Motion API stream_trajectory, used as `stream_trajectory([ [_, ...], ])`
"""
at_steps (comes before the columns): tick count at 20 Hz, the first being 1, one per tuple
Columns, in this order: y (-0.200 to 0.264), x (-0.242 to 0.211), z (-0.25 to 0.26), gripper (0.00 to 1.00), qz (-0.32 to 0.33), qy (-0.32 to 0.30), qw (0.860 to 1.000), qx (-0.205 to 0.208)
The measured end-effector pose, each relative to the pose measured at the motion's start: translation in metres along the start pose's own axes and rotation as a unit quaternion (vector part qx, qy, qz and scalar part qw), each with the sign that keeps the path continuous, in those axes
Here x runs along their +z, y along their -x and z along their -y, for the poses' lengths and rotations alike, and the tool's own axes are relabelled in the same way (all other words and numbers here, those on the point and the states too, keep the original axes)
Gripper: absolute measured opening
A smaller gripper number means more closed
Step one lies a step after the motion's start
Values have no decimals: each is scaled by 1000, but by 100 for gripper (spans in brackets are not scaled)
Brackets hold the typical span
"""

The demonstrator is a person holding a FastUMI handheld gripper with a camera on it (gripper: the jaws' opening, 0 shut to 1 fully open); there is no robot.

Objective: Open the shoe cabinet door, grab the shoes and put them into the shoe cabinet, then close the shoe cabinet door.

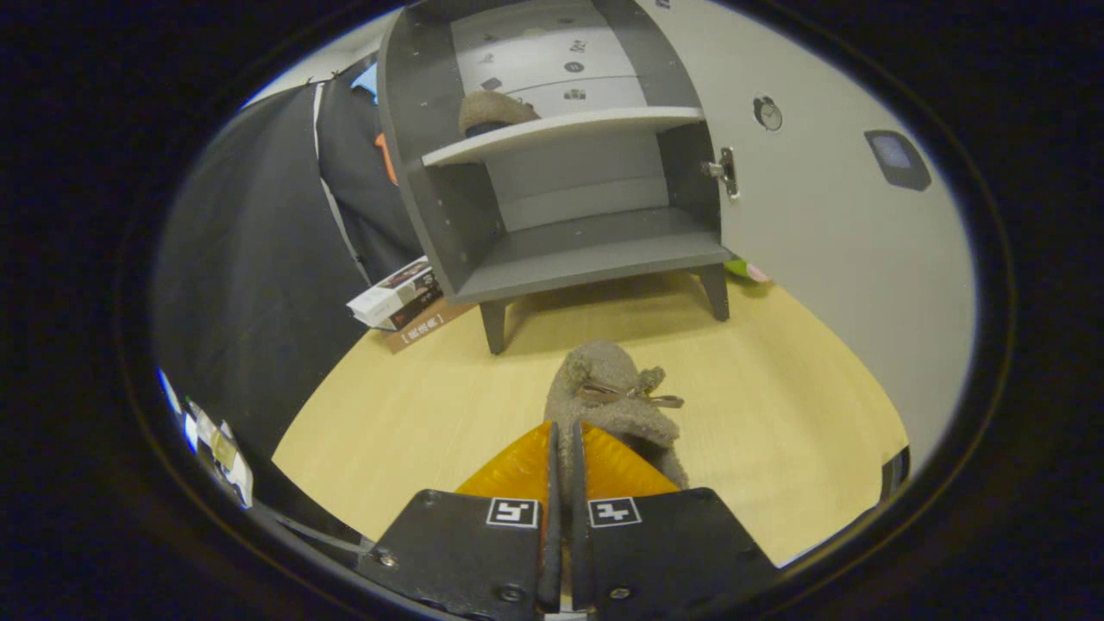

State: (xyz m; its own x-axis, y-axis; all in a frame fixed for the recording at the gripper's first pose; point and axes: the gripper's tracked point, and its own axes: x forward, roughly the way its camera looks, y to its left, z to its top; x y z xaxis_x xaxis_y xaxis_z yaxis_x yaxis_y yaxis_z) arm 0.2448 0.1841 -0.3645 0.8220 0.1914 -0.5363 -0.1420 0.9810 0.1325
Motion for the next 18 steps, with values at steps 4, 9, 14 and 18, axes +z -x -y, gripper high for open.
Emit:
stream_trajectory([
  [4, 27, 36, -9, 8, 38, 8, 999, 5],
  [9, 50, 90, -20, 8, 78, 39, 996, 10],
  [14, 75, 152, -22, 8, 120, 70, 990, -12],
  [18, 90, 193, -26, 8, 133, 95, 986, -24],
])
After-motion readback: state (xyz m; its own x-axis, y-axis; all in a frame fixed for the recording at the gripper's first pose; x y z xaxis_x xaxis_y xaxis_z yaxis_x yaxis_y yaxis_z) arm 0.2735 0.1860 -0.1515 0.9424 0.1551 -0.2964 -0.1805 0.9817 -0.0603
